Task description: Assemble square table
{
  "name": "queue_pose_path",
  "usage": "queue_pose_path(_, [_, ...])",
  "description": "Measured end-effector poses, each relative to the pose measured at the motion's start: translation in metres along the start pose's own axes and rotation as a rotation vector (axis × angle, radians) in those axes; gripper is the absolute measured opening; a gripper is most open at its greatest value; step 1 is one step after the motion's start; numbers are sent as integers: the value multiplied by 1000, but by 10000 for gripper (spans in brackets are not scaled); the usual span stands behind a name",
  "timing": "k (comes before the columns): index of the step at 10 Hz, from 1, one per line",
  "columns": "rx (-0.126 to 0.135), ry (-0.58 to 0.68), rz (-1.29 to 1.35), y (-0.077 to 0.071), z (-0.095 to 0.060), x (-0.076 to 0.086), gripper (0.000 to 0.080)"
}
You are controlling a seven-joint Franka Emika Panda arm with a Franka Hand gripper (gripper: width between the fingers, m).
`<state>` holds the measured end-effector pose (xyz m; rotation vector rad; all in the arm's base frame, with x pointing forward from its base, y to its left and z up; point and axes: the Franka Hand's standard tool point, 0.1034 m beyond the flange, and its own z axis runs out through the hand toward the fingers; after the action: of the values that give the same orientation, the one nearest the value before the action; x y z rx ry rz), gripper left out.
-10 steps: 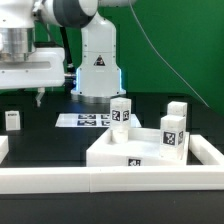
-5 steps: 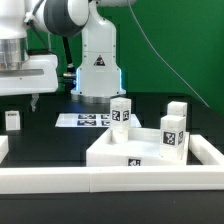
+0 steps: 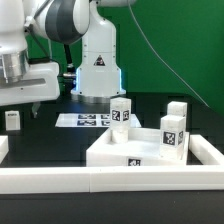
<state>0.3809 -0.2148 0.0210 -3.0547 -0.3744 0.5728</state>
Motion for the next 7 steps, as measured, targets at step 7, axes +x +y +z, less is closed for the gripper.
queue_pose_path(7, [7,-83,142,8,10,-4,649])
